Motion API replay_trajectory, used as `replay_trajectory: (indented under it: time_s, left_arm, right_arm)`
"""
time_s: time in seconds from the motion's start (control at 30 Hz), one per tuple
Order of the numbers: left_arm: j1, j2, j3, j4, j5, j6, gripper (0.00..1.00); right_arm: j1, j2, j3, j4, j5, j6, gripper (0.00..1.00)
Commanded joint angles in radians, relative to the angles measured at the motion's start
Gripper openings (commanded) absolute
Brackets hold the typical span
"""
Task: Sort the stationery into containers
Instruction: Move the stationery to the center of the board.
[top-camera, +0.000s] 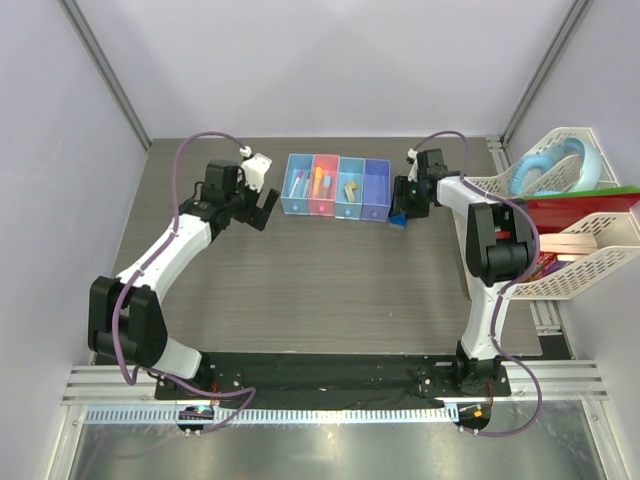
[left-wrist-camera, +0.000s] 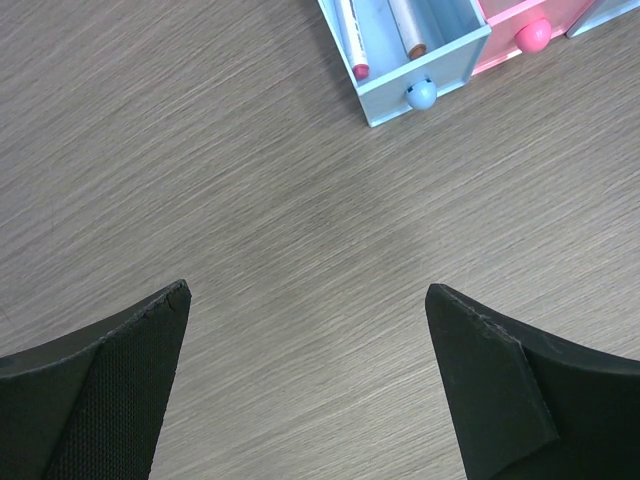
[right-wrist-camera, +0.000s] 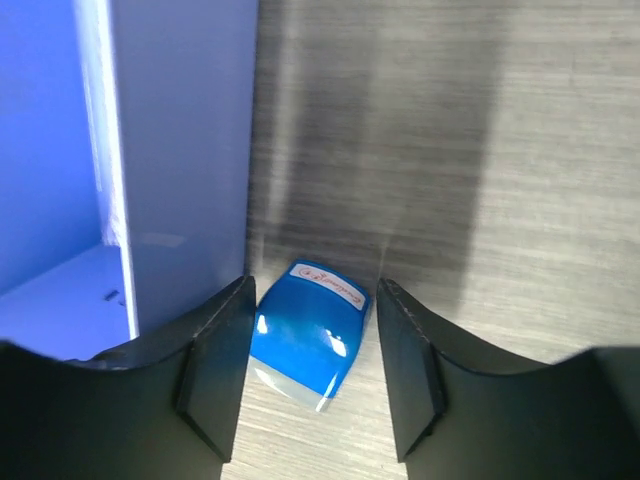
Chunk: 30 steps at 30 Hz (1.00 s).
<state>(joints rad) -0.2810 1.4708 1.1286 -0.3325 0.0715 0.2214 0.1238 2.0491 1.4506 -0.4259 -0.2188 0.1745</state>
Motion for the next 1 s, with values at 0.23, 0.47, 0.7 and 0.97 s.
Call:
replay_trajectory:
  time_s: [0.23, 0.47, 0.7, 0.97]
  left_arm:
    - [0.0, -0.017, -0.003, 0.055, 0.022, -0.002, 1.0]
    - [0.0, -0.049, -0.024, 0.004, 0.129, 0.047, 1.0]
    - [0.0, -0.06, -0.024, -0.017, 0.166, 0.045, 0.98]
    - [0.0, -0.069, -0.027, -0.02, 0.182, 0.03, 0.98]
  right_arm:
    - [0.043, -0.072, -0.107, 0.004, 0.124, -0.035, 0.25]
    - [0.043, -0.148, -0.108, -0.082, 0.108, -0.069, 0.15]
    - [0.043, -0.228, -0.174, -0.184, -0.011, -0.138, 0.39]
    - [0.014, -0.336, -0.182, -0.179, 0.027, -0.277, 0.54]
